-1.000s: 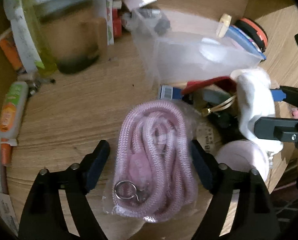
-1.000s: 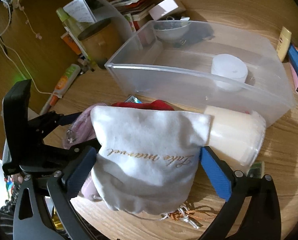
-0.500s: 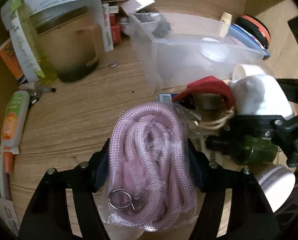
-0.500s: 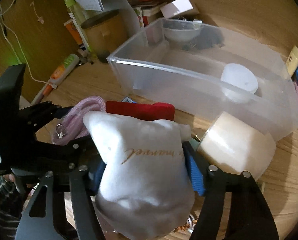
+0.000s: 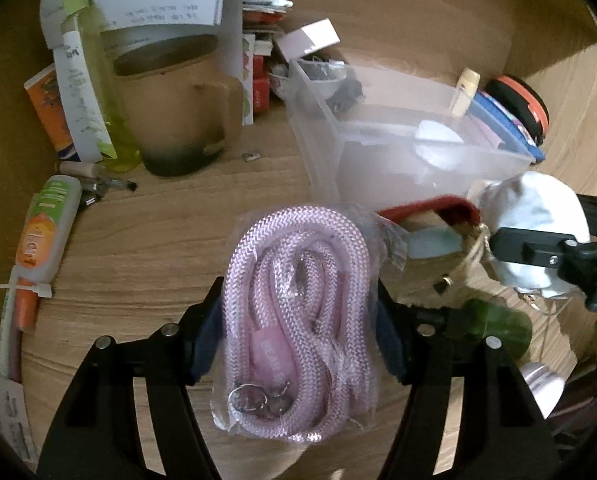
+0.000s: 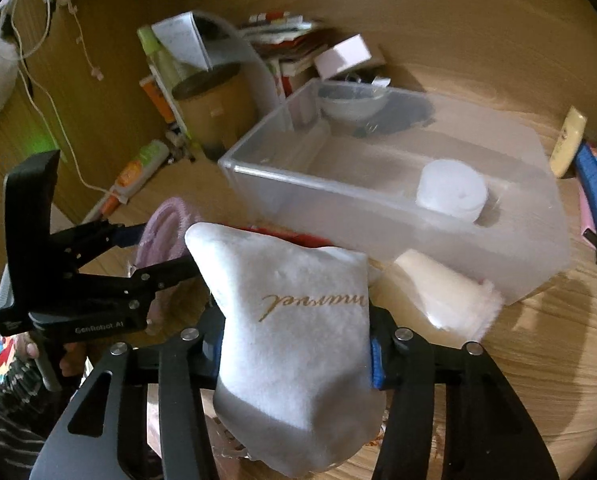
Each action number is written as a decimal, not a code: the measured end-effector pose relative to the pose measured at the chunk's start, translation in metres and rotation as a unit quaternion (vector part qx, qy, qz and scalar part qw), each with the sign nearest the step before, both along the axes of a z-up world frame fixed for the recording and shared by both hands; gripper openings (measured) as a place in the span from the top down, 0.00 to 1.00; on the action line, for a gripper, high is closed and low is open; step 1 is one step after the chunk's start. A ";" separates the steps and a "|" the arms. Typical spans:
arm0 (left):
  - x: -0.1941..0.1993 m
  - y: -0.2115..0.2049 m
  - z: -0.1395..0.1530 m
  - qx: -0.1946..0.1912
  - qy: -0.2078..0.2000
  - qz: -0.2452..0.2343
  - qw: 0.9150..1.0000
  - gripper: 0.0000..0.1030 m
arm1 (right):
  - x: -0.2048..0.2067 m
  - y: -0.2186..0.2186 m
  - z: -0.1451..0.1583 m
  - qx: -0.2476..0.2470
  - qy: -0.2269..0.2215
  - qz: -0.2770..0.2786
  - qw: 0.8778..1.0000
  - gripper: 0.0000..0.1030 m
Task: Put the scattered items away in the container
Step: 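Grasp and lift the white drawstring pouch with right tool while left tool lifts rope bag, then carry the rope bag into the bin and open left tool while right tool carries pouch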
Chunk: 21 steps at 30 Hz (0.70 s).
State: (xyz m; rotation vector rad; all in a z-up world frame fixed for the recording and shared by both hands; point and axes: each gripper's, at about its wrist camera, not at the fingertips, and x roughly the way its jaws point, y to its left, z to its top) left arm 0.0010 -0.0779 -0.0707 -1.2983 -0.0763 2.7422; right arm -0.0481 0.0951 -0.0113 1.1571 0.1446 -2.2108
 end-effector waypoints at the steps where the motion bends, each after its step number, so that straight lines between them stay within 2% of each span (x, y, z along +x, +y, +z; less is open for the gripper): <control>1: -0.001 -0.001 0.001 0.001 0.001 0.002 1.000 0.36 | 0.000 0.003 0.003 -0.003 0.002 -0.003 1.000 0.54; 9: -0.001 -0.003 0.020 0.011 0.025 0.017 0.999 0.36 | -0.006 0.019 0.017 -0.017 0.014 -0.013 1.000 0.54; 16: -0.003 -0.004 0.036 0.021 0.044 0.020 0.999 0.37 | -0.004 0.034 0.049 -0.025 0.073 -0.027 0.997 0.55; 21: -0.005 0.002 0.045 0.021 0.056 0.017 0.998 0.38 | -0.015 0.045 0.057 -0.034 0.082 -0.045 0.995 0.55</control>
